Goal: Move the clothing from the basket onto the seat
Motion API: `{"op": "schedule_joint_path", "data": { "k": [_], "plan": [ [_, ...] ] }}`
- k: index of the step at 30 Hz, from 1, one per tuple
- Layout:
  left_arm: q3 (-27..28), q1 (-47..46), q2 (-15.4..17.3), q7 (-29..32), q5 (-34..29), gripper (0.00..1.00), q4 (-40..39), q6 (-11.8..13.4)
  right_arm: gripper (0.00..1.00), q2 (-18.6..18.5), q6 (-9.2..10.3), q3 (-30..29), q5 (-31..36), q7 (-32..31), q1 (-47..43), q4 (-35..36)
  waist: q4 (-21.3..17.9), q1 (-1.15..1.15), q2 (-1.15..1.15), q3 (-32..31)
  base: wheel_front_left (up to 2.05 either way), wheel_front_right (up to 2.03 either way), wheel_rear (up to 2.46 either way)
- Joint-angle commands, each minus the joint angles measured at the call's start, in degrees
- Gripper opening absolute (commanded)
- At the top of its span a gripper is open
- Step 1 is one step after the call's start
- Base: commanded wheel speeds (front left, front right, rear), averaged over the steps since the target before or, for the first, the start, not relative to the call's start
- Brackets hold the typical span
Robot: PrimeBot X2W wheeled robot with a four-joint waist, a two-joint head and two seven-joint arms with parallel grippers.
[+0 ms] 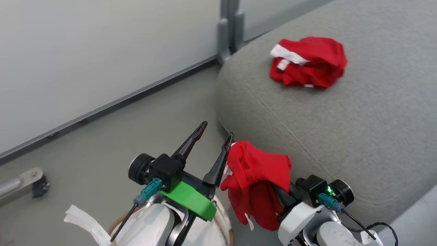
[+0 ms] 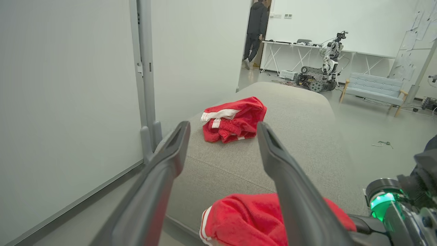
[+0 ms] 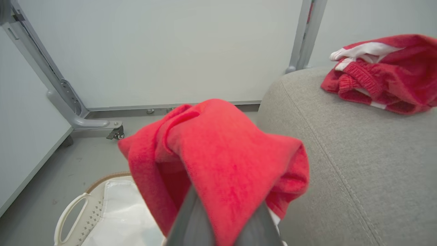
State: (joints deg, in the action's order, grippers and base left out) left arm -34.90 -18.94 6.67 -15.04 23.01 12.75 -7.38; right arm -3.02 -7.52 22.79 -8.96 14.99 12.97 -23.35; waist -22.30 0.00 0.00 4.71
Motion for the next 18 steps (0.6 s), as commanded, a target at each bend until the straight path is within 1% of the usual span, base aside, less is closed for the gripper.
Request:
{"op": "schedule_joint_path", "data": {
  "k": [1, 5, 9, 13, 18],
  "plan": [
    [0.4, 0.5, 0.8, -0.2, -0.7, 1.00, 0.0, -0.2, 0.00, 0.1, 0.06, -0.3, -0.1, 0.3, -0.6, 0.5, -8.0, 0.00, 0.00, 2.4, 0.00, 0.00, 0.00],
    [-1.5, -1.0, 1.3, -0.2, -0.6, 1.00, 0.6, -0.2, 0.00, 0.1, 0.06, -3.0, 0.5, 0.3, -0.6, 2.9, -8.8, 0.00, 0.00, 4.3, 0.00, 0.00, 0.00],
    [-3.2, -2.1, 2.2, -0.2, -0.1, 1.00, 1.0, -0.2, 0.00, 0.0, 0.06, -5.9, 1.2, 0.3, 1.8, 5.8, -9.1, 0.00, 0.00, 6.5, 0.00, 0.00, 0.00],
    [-3.9, -3.0, 3.3, -0.2, 0.2, 1.00, 1.2, -0.2, 0.00, -1.9, 0.06, -8.8, 1.9, 0.3, 6.5, 8.4, -9.3, 0.00, 0.00, 9.3, 0.00, 0.00, 0.00],
    [-4.5, -3.6, 5.6, -0.2, -0.2, 1.00, 1.2, -0.2, 0.00, -6.4, 0.06, -11.0, 2.7, 0.3, 16.7, 11.2, -9.5, 0.00, 0.00, 13.2, 0.00, 0.00, 0.00]
  ]
}}
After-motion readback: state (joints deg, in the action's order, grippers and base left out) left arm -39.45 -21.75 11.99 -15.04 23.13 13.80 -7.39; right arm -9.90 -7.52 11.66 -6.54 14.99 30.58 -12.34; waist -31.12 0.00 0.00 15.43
